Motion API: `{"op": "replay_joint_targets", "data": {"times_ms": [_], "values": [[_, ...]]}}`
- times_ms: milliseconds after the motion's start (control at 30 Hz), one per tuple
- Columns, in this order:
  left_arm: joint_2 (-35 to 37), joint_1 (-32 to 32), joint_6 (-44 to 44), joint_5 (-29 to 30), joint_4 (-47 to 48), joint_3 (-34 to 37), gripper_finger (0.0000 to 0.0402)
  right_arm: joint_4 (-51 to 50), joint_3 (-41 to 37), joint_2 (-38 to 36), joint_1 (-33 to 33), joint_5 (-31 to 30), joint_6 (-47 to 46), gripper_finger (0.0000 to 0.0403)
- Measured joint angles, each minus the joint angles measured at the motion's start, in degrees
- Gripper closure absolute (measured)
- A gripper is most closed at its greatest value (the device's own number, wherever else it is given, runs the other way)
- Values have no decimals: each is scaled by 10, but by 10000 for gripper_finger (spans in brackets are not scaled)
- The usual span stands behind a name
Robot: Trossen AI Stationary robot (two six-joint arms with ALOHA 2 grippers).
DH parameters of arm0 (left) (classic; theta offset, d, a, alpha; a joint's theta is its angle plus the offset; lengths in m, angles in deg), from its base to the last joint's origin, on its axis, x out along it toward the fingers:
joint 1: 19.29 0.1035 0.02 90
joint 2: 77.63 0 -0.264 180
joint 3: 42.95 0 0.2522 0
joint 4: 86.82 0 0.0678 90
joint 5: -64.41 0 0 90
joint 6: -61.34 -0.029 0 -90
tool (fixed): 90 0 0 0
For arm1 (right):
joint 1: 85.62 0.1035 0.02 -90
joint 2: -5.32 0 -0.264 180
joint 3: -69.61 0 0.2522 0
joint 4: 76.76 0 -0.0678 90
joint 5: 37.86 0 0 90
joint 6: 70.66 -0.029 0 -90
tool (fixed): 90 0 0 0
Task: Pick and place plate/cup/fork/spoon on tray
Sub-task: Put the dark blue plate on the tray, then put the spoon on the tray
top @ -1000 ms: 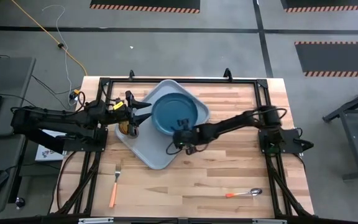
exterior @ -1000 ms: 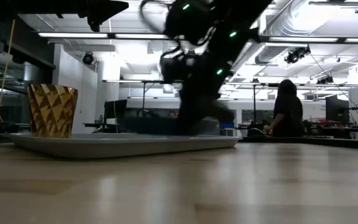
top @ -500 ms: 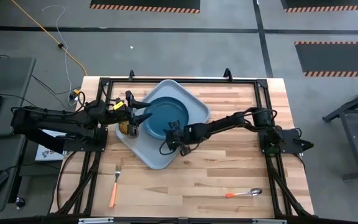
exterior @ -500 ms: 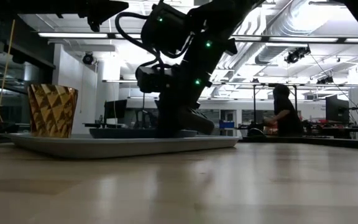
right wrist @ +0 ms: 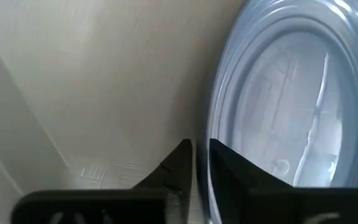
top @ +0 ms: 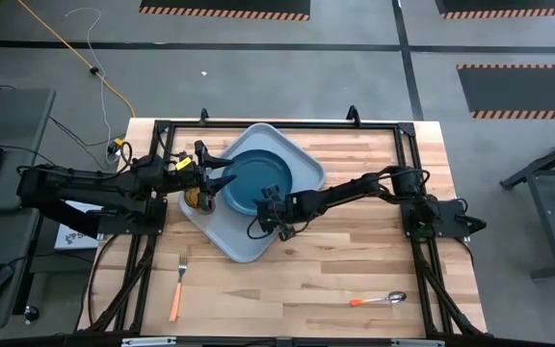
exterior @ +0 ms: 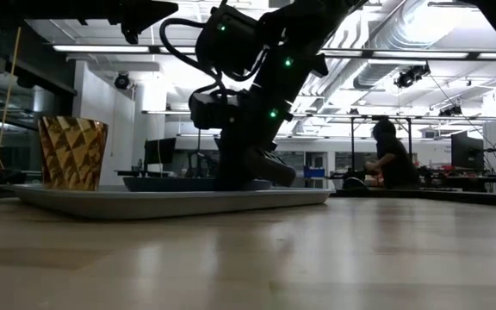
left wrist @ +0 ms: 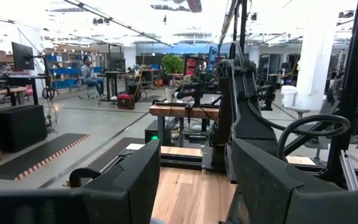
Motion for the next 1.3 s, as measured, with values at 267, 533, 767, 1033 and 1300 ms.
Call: {"op": "replay_joint_targets", "data": {"times_ms": [267, 533, 767, 1033, 1300], "values": [[0, 0, 0, 0, 0, 0, 213, -27, 4, -29, 0, 14, -18, 264], [0, 0, -6, 0, 2, 0, 213, -179, 3, -128, 0, 64, -116, 223], [0, 0, -17, 0, 18, 0, 213, -170, -176, -290, 16, 121, -279, 222], [0, 0, -59, -18, 43, 0, 213, 139, -448, -512, 77, 85, -414, 222], [0, 0, -75, -15, 43, 0, 213, 366, -567, -616, 85, -11, -422, 222]]}}
